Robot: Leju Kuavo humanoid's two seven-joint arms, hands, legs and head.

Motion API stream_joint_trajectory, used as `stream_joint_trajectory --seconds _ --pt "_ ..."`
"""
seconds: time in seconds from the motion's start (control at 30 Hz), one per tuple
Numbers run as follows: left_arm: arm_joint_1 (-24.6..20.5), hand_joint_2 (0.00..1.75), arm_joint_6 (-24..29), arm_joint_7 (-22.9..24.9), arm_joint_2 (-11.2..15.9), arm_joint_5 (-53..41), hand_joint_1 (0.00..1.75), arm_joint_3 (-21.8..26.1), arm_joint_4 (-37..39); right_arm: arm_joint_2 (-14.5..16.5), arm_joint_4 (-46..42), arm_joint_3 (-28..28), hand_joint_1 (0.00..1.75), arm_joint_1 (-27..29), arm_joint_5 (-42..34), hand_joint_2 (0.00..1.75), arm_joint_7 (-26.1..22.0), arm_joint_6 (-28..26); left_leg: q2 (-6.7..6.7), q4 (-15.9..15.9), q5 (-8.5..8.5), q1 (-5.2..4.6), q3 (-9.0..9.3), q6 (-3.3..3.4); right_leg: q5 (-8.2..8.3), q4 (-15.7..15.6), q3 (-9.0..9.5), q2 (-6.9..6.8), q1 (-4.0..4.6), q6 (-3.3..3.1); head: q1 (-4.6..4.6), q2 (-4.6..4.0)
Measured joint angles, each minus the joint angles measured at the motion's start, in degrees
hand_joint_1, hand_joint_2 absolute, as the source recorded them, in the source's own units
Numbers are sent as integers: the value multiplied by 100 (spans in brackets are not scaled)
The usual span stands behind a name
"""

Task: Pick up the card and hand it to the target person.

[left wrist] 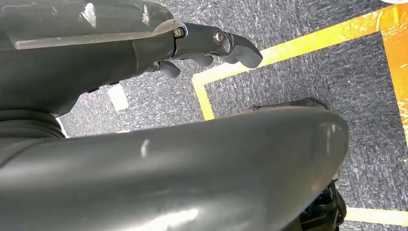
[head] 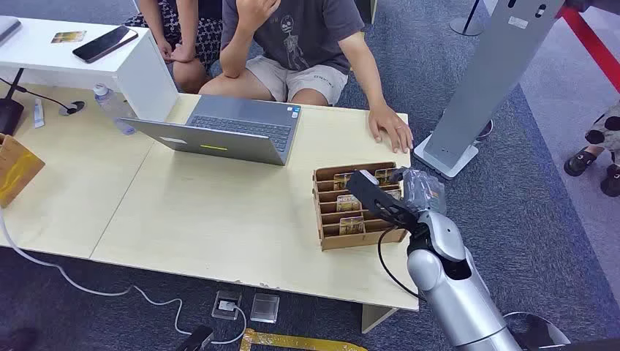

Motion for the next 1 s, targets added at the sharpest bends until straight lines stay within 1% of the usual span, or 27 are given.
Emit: stream_joint_trajectory --seconds 0.27,0.5,0.73,1.0 --pt "-9 0 -9 27 0 -46 0 0 0 -25 83 3 76 3 2 175 -28 33 0 0 0 0 0 0 0 0 0 0 0 0 0 0" --pt "-10 0 -19 54 0 -55 0 -1 0 55 318 23 73 -15 19 175 -187 45 0 0 0 0 -1 0 0 1 1 0 0 0 1 0" --pt "-12 0 -21 69 -4 -63 0 -2 0 163 635 33 75 -73 24 175 -257 -47 -1 0 0 0 -1 0 0 0 1 -1 0 0 1 0" --pt "-14 0 -25 69 -17 -70 0 -2 0 188 886 31 82 -168 25 175 -290 -110 -1 0 0 0 0 0 0 0 1 0 0 0 2 0"
